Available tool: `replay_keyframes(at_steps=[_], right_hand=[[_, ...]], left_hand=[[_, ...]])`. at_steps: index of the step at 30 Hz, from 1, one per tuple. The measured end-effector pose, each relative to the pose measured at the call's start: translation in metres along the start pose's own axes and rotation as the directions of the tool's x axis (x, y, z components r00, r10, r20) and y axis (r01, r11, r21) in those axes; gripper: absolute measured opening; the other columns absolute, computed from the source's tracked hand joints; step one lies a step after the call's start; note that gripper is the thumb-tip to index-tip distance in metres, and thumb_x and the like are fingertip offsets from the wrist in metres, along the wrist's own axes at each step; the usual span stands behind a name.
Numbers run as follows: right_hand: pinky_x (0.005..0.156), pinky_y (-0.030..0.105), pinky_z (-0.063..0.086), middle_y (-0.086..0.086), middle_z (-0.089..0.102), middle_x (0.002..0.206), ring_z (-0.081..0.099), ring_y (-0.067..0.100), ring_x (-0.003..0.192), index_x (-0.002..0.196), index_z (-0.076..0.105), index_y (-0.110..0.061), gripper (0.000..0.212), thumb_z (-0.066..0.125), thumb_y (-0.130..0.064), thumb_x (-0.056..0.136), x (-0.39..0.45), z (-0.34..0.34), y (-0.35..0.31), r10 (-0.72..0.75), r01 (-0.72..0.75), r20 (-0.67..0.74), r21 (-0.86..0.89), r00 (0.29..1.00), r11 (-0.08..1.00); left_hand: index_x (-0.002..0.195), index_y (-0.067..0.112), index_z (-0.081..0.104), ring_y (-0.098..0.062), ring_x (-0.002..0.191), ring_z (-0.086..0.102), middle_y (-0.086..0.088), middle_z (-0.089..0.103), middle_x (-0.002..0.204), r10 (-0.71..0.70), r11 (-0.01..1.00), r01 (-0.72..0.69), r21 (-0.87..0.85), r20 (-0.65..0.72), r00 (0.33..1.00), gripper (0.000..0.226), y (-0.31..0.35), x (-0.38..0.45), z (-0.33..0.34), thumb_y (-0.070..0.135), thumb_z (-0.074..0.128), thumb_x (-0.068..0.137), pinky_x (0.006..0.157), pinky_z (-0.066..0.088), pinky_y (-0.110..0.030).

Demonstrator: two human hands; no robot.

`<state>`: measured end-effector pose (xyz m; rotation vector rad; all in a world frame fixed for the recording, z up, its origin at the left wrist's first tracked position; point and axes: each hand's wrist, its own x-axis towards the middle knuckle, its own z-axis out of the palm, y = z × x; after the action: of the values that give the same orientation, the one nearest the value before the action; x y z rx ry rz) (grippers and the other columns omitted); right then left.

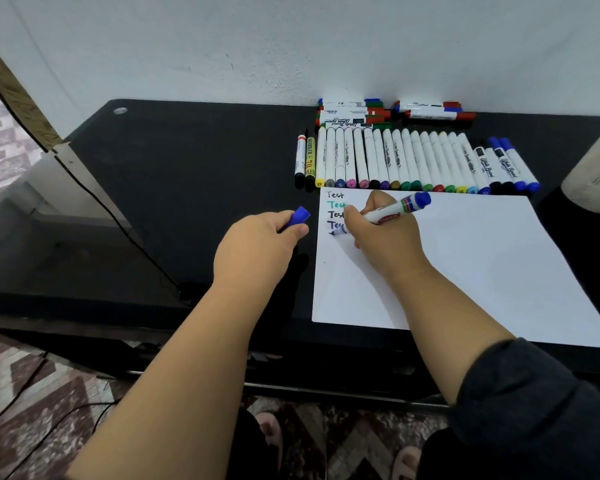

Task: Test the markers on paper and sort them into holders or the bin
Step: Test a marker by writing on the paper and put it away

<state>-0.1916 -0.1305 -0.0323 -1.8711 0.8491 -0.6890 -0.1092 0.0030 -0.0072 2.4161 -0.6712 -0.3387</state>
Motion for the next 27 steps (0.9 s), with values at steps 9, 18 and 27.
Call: replay_keyframes(at_steps=[9, 18, 27], right_hand=[[0.041, 0.015, 0.025, -0.001, 0.029, 0.056, 0.03, 0.005, 0.043, 0.061, 0.027, -0.016, 0.038, 0.057, -0.01, 0.085, -0.0005, -0.0023, 0.0004, 0.005, -0.004, -0.035, 0.023, 0.999, 1.0], [0.041, 0.016, 0.023, -0.001, 0.028, 0.057, 0.029, 0.006, 0.043, 0.061, 0.027, -0.016, 0.037, 0.055, -0.009, 0.083, 0.0, -0.002, 0.0003, 0.004, -0.004, -0.026, -0.001, 1.0, 1.0], [0.039, 0.015, 0.021, -0.003, 0.025, 0.055, 0.028, 0.005, 0.04, 0.06, 0.024, -0.017, 0.039, 0.053, -0.006, 0.083, -0.0013, -0.0034, -0.0002, 0.011, -0.009, -0.069, 0.024, 0.998, 1.0]], left_hand=[[0.133, 0.035, 0.05, -0.008, 0.083, 0.051, 0.01, 0.061, 0.111, -0.005, 1.0, 0.005, -0.008, 0.015, 1.0, 0.039, 0.0007, -0.001, 0.0002, 0.043, 0.049, 0.094, 0.068, 0.04, -0.026], [0.133, 0.035, 0.05, -0.002, 0.07, 0.043, 0.012, 0.058, 0.105, 0.006, 1.0, -0.006, 0.002, 0.022, 1.0, 0.039, 0.0013, -0.001, 0.001, 0.043, 0.048, 0.095, 0.058, 0.035, -0.02], [0.131, 0.034, 0.052, -0.003, 0.075, 0.047, 0.014, 0.056, 0.097, 0.01, 1.0, -0.009, -0.021, 0.023, 1.0, 0.038, 0.0003, -0.0026, 0.0013, 0.043, 0.049, 0.094, 0.061, 0.039, -0.022]])
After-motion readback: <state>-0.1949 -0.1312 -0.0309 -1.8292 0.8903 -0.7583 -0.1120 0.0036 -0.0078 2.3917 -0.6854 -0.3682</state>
